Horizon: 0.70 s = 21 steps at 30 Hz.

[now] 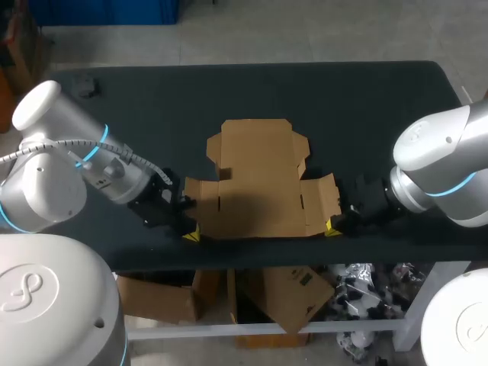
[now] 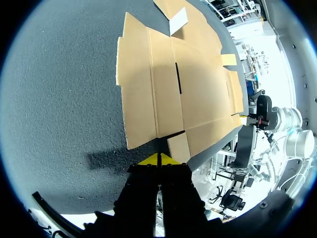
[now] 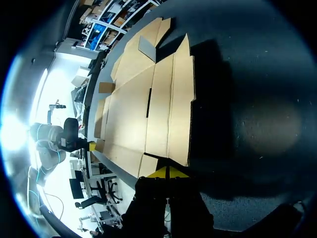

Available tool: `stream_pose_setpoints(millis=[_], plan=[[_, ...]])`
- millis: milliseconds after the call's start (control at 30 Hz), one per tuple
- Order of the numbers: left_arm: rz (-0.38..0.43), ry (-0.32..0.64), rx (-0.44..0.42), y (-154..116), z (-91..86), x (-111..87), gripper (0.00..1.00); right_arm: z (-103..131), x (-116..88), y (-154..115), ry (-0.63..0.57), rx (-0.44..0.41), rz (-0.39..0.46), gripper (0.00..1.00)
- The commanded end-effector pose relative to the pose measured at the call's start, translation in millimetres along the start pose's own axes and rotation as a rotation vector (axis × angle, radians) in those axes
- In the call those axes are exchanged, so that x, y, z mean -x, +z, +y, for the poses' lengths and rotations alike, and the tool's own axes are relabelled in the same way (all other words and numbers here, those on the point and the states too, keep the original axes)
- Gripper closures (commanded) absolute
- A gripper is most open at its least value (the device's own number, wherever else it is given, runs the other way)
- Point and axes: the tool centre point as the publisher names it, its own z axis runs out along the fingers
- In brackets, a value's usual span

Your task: Assemble the packaging by folding the flat box into shape, placing the metal phone stand inside, and closing the box properly

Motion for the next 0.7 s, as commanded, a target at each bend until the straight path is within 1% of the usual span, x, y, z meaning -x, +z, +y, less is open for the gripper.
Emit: stream_pose_setpoints(millis=[33, 700], plan=[[-0.004, 0.001, 0.0, -0.4, 0.7, -1.8, 1.0, 0.1, -0.5, -2.7, -0.002, -0.001, 0.006, 1.0], [-0.021, -0.003, -0.004, -1.0, -0.9, -2.8, 1.0, 4.0, -9.3, -8.3, -0.006, 0.028, 0.003, 1.0]])
